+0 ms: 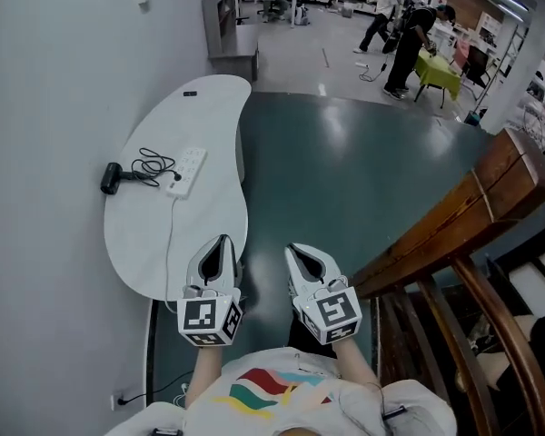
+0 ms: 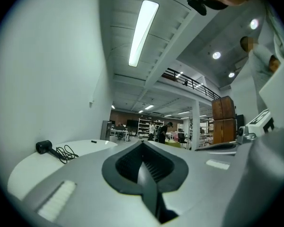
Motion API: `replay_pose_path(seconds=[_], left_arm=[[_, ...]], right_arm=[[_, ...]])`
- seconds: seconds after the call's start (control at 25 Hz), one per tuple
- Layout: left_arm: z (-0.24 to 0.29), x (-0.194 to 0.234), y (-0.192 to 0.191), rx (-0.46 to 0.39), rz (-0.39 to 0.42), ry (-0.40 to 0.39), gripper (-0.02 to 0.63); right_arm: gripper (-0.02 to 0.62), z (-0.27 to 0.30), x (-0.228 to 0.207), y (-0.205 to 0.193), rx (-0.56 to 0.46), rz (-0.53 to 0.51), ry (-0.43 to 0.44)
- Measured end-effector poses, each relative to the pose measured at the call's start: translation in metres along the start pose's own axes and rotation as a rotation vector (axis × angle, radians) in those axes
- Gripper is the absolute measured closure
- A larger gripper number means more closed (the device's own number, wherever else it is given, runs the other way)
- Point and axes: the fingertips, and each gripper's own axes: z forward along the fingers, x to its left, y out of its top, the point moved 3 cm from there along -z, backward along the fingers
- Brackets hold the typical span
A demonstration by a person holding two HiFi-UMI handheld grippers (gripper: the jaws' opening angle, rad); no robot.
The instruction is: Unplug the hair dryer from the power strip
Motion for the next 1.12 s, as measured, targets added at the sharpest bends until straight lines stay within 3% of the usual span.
replay_pose_path(seconds=[0.2, 0.44, 0.56, 0.84, 1.12], left_arm=[[0.099, 0.026, -0.021, 0.02, 0.0, 0.091, 0.606], [0.25, 0.071, -0.011, -0.006, -0.007, 0.242, 0.606], [0.302, 0.09, 0.001, -0.016, -0.022, 0.297, 0.606], [0.361, 0.119, 0.016, -0.004, -0.017, 0.387, 0.606], [0.377, 0.14, 0.037, -0.044, -0.011, 0.422, 0.606]], right_arm=[[0.584, 0.103, -0.064, -0.006, 0.035, -0.025, 0.119], [0.584, 0.243, -0.164, 0.03, 0.031, -0.043, 0.262], [0.584, 0.296, -0.193, 0.054, 0.007, -0.073, 0.329], [0.584, 0.359, -0.223, 0.068, 0.011, -0.052, 0.388], [0.584, 0.391, -0.215, 0.094, -0.029, -0.091, 0.458]])
